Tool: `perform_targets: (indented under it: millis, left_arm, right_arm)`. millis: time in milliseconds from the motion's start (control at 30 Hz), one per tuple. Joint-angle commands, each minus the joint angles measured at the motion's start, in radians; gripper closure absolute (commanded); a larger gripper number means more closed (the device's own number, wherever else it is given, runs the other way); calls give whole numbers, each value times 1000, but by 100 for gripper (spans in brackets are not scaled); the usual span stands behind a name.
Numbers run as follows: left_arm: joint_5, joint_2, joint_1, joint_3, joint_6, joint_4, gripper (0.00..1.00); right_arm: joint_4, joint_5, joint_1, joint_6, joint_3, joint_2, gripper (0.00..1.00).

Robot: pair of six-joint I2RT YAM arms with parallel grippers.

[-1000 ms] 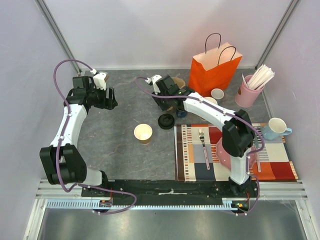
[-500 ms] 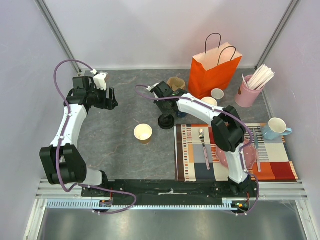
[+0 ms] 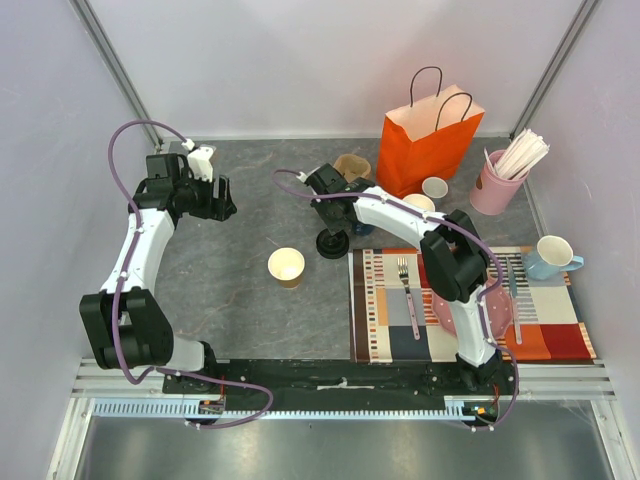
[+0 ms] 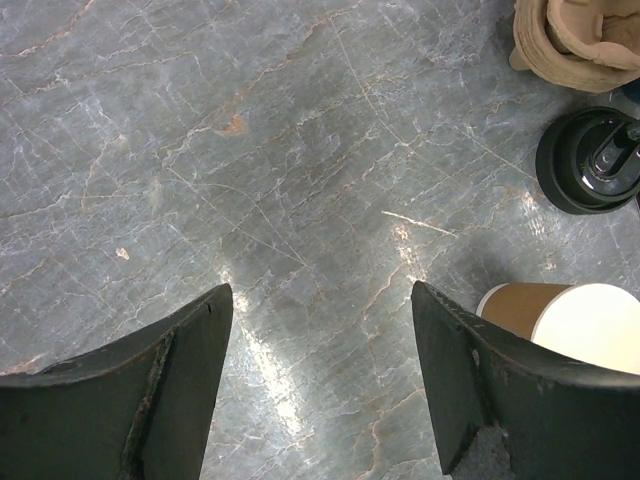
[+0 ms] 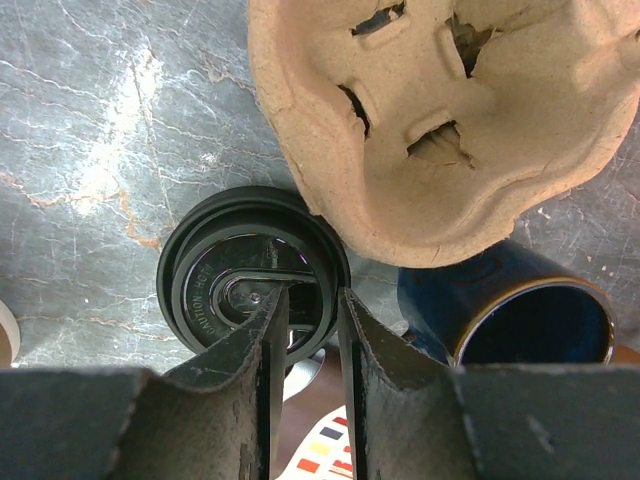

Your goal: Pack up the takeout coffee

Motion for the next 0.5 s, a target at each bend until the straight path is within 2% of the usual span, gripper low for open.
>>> perform_targets:
  millis: [0, 267, 467]
  left_arm:
    - [28, -10, 0, -4, 28, -1, 21]
    - [33, -7, -2, -6, 28, 1, 21]
    - [34, -7, 0, -4, 28, -1, 21]
  right_arm:
    - [5, 11, -3, 28, -19, 15, 66]
    - [13, 12, -5, 37, -55, 7, 64]
    - [20, -6, -6, 33, -51, 18, 73]
